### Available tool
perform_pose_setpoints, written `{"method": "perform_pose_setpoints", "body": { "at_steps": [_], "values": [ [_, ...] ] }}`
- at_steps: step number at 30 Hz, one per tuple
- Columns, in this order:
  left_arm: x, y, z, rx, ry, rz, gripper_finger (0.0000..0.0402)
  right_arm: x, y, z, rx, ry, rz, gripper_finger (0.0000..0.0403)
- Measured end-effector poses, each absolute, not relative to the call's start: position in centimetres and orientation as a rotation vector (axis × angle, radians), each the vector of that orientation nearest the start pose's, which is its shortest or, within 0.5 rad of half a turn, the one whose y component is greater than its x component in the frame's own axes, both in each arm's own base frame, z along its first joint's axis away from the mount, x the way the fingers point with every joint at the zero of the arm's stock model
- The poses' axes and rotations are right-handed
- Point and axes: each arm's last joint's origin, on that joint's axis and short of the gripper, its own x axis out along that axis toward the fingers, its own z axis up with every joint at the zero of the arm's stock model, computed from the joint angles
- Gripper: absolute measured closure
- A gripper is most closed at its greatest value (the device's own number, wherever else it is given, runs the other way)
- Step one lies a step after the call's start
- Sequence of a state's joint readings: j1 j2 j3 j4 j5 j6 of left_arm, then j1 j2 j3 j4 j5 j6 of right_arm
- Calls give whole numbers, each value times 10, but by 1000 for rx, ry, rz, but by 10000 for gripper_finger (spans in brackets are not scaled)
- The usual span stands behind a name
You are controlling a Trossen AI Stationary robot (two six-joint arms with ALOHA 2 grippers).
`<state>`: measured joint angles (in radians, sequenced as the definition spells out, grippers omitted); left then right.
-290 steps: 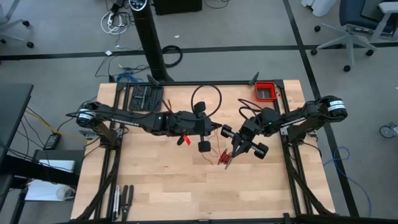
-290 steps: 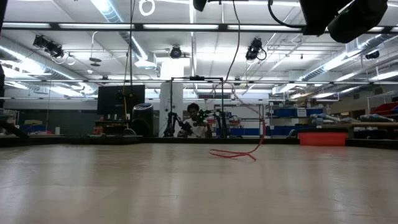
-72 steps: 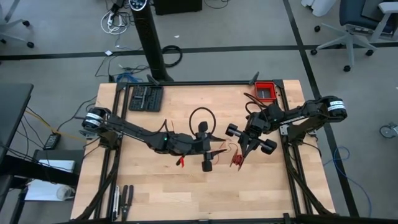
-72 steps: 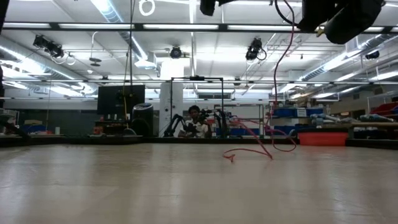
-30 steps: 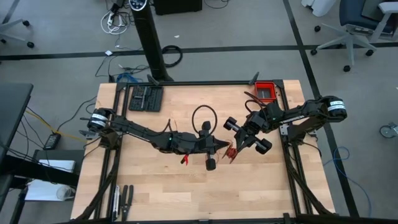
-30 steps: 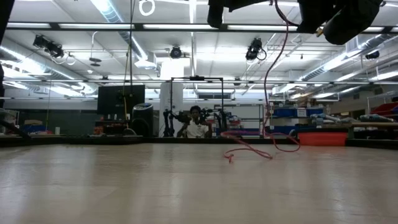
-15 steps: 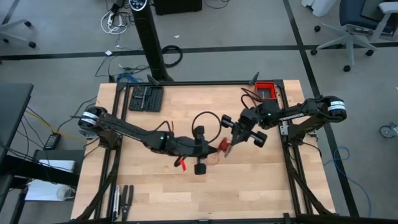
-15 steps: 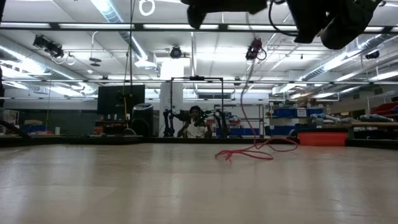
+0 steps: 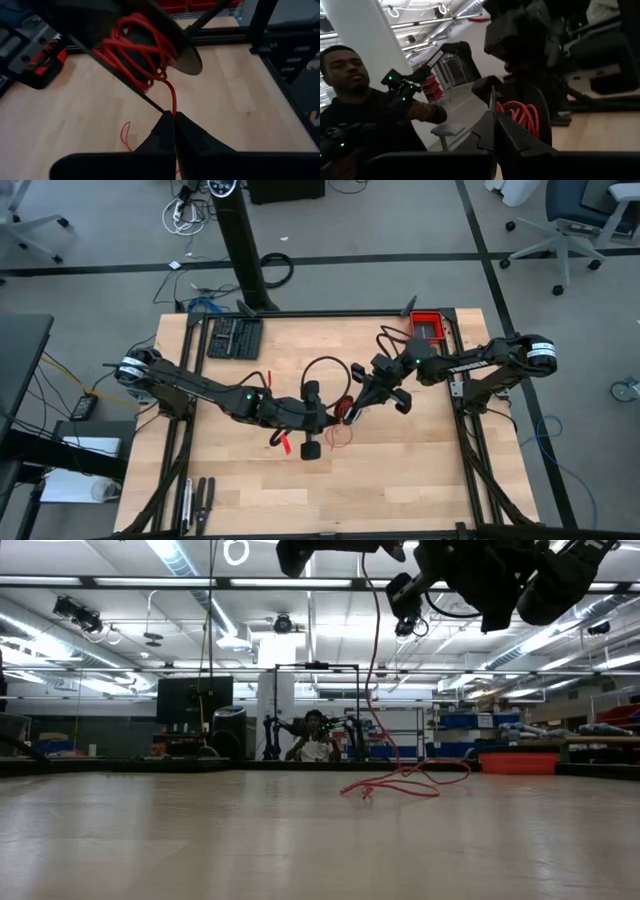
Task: Coil cords
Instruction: Coil the red wire on the black spool
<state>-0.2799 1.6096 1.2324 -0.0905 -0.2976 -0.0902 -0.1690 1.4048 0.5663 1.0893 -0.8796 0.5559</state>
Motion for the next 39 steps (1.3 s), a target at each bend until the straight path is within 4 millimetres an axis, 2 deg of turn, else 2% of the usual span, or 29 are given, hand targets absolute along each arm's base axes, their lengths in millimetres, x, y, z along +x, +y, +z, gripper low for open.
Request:
{"method": "perform_pose_setpoints", "body": {
  "at_steps": [12,15,20,24,39],
  "values": [
    [349,-90,296,200,471,13,399,269,-20,233,511,127,788,400],
    [350,-90,296,224,461,44,380,269,-22,233,527,133,788,400],
    [351,-86,295,248,456,199,329,269,-19,234,527,122,777,400],
    [356,-85,291,270,433,270,307,269,-18,237,516,101,789,400],
    [355,-92,290,288,433,299,302,269,-17,238,604,112,779,400]
  ]
}}
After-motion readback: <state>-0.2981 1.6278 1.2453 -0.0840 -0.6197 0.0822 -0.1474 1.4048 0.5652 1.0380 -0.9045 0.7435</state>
